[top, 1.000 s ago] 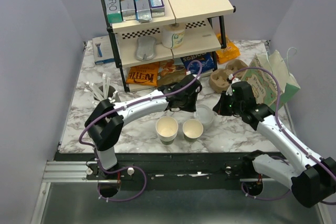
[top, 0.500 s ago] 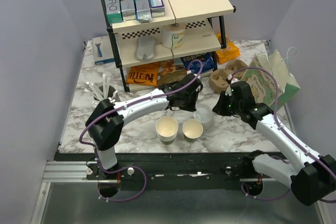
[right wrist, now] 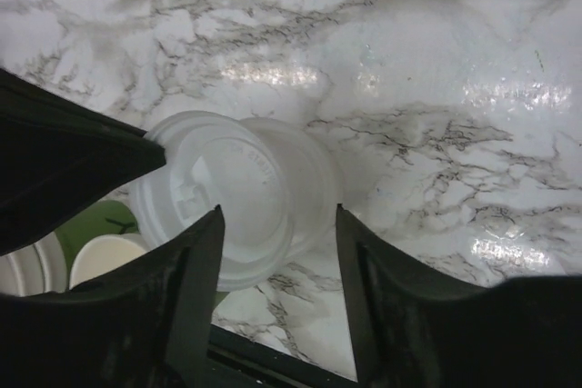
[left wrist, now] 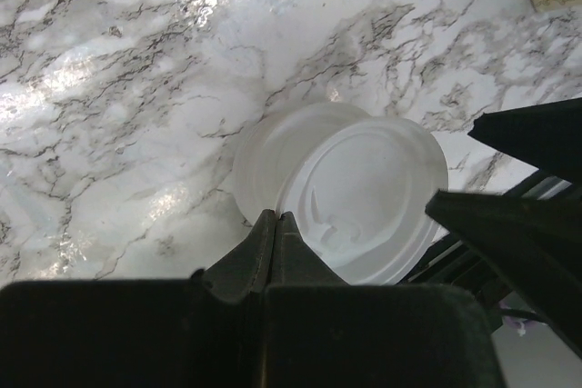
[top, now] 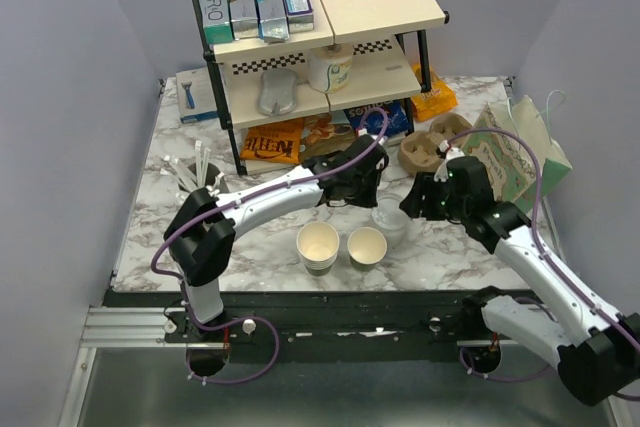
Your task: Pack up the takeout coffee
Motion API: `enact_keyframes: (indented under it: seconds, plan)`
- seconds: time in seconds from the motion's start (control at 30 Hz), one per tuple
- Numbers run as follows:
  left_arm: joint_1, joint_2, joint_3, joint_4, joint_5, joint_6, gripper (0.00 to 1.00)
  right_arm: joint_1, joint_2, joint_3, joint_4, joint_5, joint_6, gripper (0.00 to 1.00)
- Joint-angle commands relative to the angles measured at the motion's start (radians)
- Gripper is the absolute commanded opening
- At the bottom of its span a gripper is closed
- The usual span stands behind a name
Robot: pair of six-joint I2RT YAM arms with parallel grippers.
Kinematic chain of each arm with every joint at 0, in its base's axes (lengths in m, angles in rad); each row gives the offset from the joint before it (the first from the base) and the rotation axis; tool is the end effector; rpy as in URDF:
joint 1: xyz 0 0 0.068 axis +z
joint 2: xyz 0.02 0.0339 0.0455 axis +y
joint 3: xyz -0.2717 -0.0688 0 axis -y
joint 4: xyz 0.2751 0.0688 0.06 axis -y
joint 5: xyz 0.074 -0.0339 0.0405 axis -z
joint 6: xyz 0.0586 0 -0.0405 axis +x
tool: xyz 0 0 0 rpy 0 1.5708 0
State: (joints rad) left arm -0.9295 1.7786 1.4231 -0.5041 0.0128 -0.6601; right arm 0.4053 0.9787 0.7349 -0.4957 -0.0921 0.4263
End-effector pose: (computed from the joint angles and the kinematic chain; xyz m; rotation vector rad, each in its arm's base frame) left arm 0.2635 -0.3541 0.2394 0.3507 2.5421 -0.6917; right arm 0.2254 0.1026 0.2416 -0.0233 2.3654 0.5213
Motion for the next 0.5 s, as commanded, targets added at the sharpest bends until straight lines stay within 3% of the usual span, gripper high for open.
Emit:
enact_keyframes:
  seconds: [0.0, 0.3, 0.47]
  plan:
    - [0.001, -0.015, 0.046, 0.018, -0.034, 0.014, 0.0, -0.005, -0.127, 0.044, 0.02, 0.012, -0.043, 0.66]
    - [0.001, -0.208, -0.078, 0.251, -0.056, 0.288, 0.0, -0.005, -0.357, 0.081, 0.017, -0.06, -0.023, 0.96]
    - [-0.002, -0.416, -0.321, 0.577, 0.012, 0.476, 0.0, -0.006, -0.377, 0.156, -0.043, -0.196, 0.051, 1.0]
